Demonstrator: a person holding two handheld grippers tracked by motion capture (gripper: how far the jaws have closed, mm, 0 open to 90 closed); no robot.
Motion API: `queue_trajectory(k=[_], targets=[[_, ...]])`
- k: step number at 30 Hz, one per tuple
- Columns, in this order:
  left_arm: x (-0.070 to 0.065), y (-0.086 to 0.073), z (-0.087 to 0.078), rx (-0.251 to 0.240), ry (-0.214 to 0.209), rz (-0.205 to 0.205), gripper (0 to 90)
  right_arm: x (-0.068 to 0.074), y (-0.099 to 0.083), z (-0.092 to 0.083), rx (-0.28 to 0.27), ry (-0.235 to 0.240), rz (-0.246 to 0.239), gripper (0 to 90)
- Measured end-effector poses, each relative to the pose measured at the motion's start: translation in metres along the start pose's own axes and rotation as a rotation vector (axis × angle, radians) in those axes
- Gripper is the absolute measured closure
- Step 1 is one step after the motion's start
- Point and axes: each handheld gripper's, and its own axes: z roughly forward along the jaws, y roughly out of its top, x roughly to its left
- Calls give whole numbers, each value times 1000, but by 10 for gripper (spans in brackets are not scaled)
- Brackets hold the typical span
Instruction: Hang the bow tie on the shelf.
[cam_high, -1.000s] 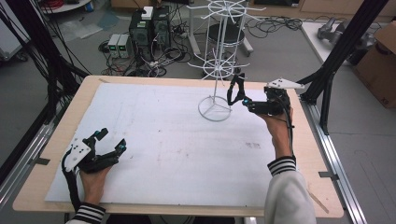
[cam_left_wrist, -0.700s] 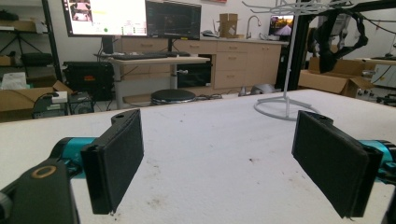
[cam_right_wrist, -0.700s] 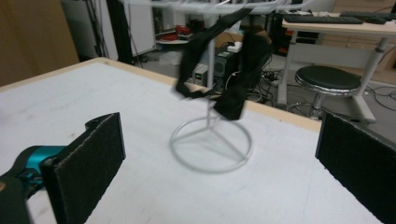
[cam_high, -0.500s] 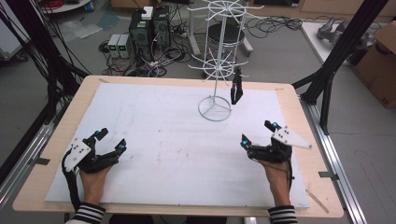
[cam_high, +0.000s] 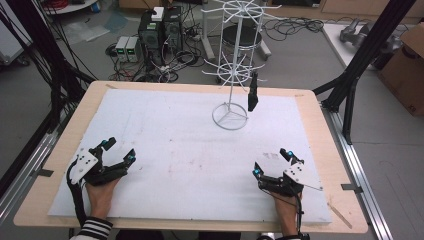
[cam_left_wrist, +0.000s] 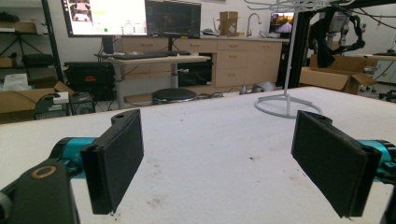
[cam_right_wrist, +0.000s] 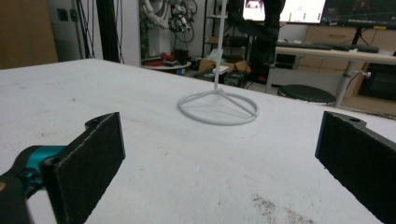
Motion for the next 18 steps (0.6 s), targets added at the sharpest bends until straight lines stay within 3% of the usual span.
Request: queue_trajectory(k=[9, 18], targets=[[0, 0, 0, 0, 1, -7, 173, -4, -2, -4, -30, -15, 44, 4], [0, 0, 0, -1, 3, -5, 173, -4, -3, -5, -39, -21, 54, 4]])
